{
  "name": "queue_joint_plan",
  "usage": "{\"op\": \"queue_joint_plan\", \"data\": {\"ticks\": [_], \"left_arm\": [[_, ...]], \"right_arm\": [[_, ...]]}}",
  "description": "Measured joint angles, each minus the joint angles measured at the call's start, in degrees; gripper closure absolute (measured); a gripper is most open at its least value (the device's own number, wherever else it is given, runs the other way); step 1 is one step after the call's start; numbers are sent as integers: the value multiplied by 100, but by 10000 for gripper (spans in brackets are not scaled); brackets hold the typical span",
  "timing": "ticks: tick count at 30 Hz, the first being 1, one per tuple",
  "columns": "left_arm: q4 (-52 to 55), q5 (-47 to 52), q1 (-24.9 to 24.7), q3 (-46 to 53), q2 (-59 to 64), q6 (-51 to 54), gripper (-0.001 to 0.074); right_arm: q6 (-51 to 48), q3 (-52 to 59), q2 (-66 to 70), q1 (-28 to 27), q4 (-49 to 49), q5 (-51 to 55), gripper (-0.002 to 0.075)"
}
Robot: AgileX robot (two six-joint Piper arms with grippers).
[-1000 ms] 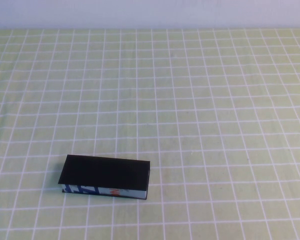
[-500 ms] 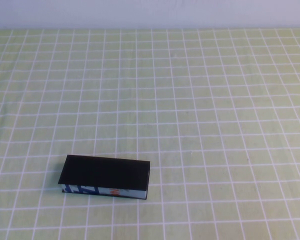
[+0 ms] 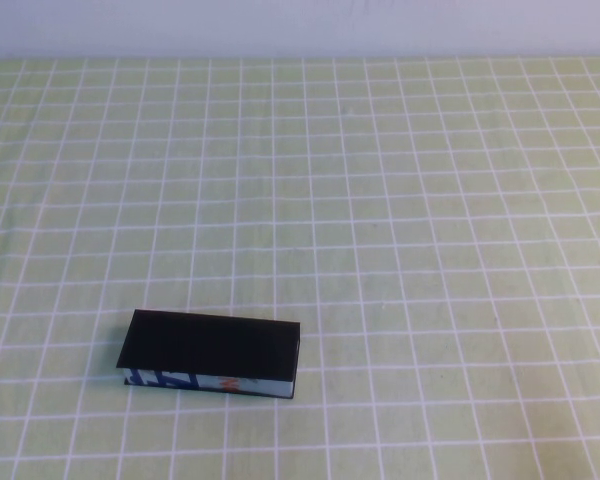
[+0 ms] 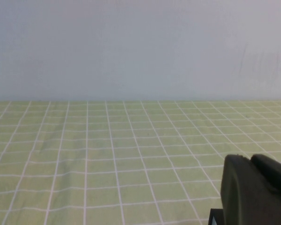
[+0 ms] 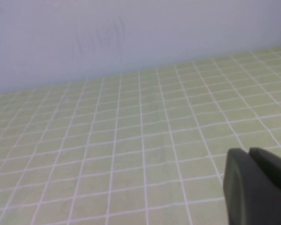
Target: Return glasses to glasses case
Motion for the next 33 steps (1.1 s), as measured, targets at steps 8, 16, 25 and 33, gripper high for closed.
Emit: {"op": "queue_joint_plan", "data": {"ticks": [8, 16, 25, 33], "left_arm": [[0, 0, 0, 0, -11, 0, 736], [0, 0, 0, 0, -11, 0, 736], [0, 0, 0, 0, -11, 0, 736], [0, 0, 0, 0, -11, 0, 736]], "right_arm": [[0, -1, -128, -187, 37, 589, 743], [0, -1, -128, -196, 37, 1223, 743], [0, -1, -128, -196, 37, 1223, 743], [0, -1, -128, -196, 37, 1223, 743]]}}
